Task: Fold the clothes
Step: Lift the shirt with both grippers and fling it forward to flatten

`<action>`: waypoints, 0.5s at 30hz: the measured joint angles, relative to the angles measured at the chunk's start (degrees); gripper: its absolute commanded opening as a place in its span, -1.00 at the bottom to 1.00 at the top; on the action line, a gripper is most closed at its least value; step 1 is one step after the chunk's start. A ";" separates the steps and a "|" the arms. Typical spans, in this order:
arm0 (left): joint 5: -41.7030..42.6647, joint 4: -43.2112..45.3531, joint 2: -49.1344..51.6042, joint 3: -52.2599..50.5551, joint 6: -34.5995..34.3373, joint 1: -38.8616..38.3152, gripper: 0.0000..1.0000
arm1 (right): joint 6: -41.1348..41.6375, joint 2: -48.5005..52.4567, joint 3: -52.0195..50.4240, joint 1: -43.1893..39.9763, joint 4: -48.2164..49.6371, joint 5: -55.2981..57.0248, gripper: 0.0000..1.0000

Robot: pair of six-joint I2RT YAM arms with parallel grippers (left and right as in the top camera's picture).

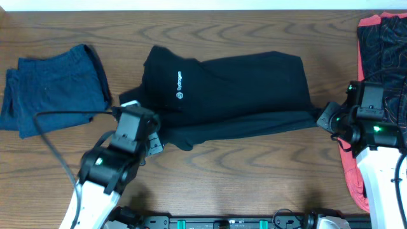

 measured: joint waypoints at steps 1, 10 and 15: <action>0.11 -0.11 -1.49 0.24 0.00 0.09 -0.88 | -0.59 0.00 1.20 0.00 -0.94 0.57 -0.98; 5.64 -0.66 -8.07 10.25 1.31 3.91 -0.88 | -3.23 -0.04 12.79 0.00 -7.93 2.60 -0.98; 10.62 -1.70 -8.00 18.36 3.26 4.55 -0.88 | -3.93 -0.09 20.52 0.00 -13.97 2.99 -0.98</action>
